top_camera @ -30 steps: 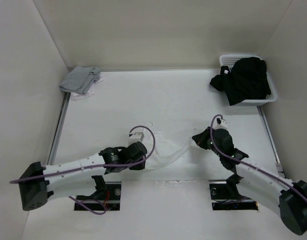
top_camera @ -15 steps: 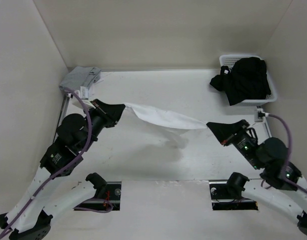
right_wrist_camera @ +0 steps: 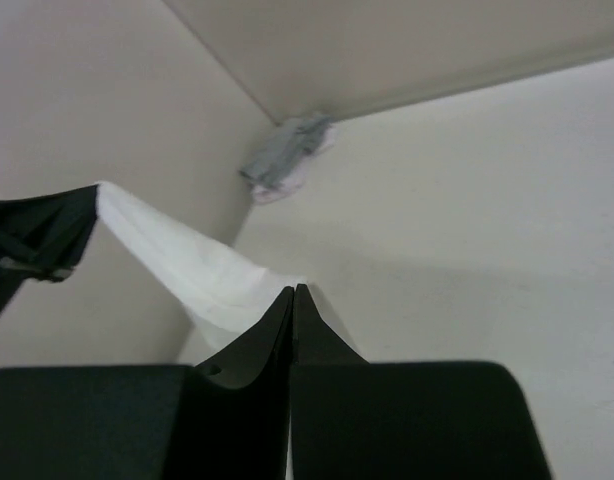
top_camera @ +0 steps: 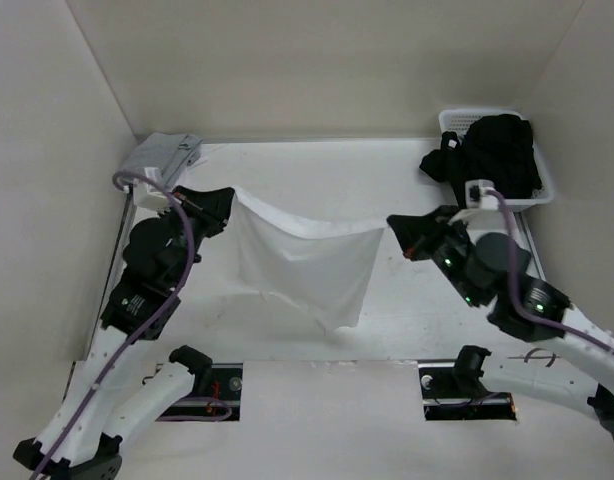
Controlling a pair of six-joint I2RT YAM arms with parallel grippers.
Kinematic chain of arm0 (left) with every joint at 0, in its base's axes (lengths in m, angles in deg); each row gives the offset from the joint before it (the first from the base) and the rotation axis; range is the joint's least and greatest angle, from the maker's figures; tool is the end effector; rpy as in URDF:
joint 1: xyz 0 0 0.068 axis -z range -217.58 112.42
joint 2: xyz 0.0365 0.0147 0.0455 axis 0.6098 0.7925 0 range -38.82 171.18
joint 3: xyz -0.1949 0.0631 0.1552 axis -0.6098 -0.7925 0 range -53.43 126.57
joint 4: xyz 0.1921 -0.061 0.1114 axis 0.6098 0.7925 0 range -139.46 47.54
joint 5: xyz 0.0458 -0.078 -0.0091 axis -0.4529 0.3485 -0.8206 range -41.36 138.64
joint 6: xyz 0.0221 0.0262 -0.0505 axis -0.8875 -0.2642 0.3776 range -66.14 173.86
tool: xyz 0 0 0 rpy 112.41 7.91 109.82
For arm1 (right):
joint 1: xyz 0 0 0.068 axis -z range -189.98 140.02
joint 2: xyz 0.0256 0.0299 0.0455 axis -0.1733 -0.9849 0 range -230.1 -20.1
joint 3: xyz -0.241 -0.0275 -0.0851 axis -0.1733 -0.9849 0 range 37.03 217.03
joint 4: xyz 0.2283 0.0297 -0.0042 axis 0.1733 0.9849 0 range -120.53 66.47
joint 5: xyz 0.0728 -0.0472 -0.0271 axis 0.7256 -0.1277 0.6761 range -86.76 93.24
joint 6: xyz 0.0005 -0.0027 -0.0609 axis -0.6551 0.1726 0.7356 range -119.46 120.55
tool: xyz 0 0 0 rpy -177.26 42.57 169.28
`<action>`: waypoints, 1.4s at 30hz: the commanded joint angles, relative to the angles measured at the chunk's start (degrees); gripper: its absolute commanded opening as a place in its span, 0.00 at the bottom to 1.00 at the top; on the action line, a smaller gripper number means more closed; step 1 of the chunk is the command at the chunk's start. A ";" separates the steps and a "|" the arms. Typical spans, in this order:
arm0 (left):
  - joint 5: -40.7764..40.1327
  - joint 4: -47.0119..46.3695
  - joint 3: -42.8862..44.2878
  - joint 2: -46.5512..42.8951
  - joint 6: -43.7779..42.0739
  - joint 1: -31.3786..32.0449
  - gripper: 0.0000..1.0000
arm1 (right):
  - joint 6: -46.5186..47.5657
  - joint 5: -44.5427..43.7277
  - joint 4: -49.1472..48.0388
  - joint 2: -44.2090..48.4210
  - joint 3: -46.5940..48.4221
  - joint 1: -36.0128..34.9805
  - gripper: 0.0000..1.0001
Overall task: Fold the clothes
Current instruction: Flatten the tank top out
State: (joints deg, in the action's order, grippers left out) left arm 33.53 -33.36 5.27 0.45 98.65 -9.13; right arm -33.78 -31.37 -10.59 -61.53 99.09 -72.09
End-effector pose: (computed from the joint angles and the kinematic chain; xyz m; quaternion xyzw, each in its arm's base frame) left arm 0.1160 -0.0493 0.4039 -0.1914 0.6598 -0.3577 0.6326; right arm 0.0802 0.0962 0.4094 0.0443 0.7022 0.3671 0.6084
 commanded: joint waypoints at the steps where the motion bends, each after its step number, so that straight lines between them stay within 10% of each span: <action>1: 0.70 -6.42 -5.16 4.23 3.54 -4.66 0.05 | 1.11 12.50 -6.92 -5.48 -2.29 11.48 0.00; 8: 13.33 -17.40 2.36 22.75 6.79 -19.07 0.05 | -3.29 32.58 -18.10 -27.45 7.69 33.13 0.00; 19: 24.69 -21.28 17.07 31.49 10.49 -26.74 0.05 | -0.74 34.87 -10.63 -32.58 27.24 37.10 0.00; 33: 20.91 -28.85 -28.78 11.91 8.55 -20.58 0.05 | -8.46 33.90 -21.52 -12.72 -22.39 36.32 0.01; 42: 24.34 -0.58 -44.98 -17.88 9.96 -23.39 0.05 | -22.17 30.40 -16.01 1.60 -45.61 19.46 0.00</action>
State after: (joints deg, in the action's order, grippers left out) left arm 56.30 -42.89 -39.36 -10.96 108.42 -32.28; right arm -49.06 1.55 -26.91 -63.50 56.71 -48.98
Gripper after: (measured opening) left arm 0.054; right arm 0.009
